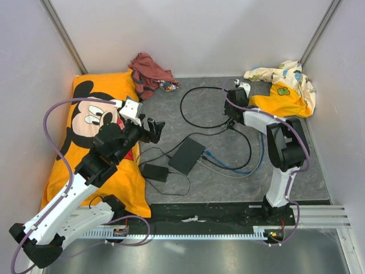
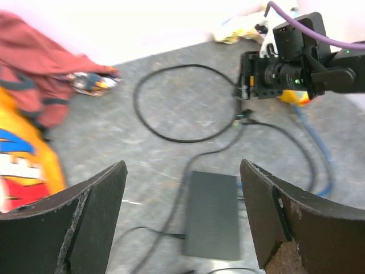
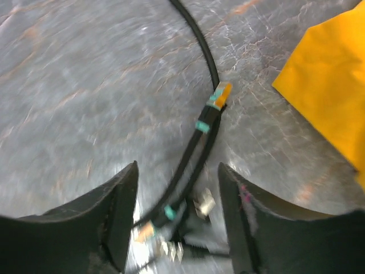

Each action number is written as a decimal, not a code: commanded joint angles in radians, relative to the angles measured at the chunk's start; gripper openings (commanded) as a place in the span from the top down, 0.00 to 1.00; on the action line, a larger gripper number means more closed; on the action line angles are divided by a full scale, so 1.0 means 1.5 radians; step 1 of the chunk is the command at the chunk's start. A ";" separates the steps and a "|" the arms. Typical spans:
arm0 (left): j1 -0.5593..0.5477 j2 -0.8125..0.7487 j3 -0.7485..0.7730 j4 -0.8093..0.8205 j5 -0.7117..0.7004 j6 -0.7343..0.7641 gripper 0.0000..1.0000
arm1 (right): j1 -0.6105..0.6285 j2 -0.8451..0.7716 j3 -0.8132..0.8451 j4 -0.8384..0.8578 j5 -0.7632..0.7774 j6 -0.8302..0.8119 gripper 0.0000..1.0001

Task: Insert the plug into the switch port

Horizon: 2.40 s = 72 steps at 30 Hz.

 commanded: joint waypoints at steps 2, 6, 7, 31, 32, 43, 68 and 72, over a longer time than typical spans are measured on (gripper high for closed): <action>0.006 0.006 -0.029 -0.028 -0.082 0.118 0.12 | -0.003 0.081 0.088 0.003 0.078 0.110 0.40; 0.018 0.023 -0.036 -0.037 -0.061 0.105 0.13 | -0.008 0.110 0.103 0.002 0.091 0.149 0.51; 0.022 0.022 -0.037 -0.037 -0.061 0.104 0.13 | -0.009 0.122 0.108 -0.003 0.095 0.157 0.52; 0.072 0.000 -0.040 -0.036 0.020 0.068 0.13 | 0.000 -0.028 0.405 0.041 0.196 -0.389 1.00; 0.077 -0.002 -0.039 -0.037 0.031 0.063 0.13 | 0.006 -0.051 0.387 0.060 0.208 -0.418 1.00; 0.104 -0.002 -0.038 -0.005 0.178 -0.003 0.13 | 0.183 -0.372 -0.001 0.072 0.100 -0.632 1.00; 0.031 0.271 -0.031 0.325 0.371 -0.353 0.12 | 0.394 -0.576 -0.403 0.192 -0.091 -0.396 0.99; 0.021 0.283 -0.022 0.321 0.326 -0.376 0.12 | 0.430 -0.559 -0.397 0.195 -0.058 -0.410 0.99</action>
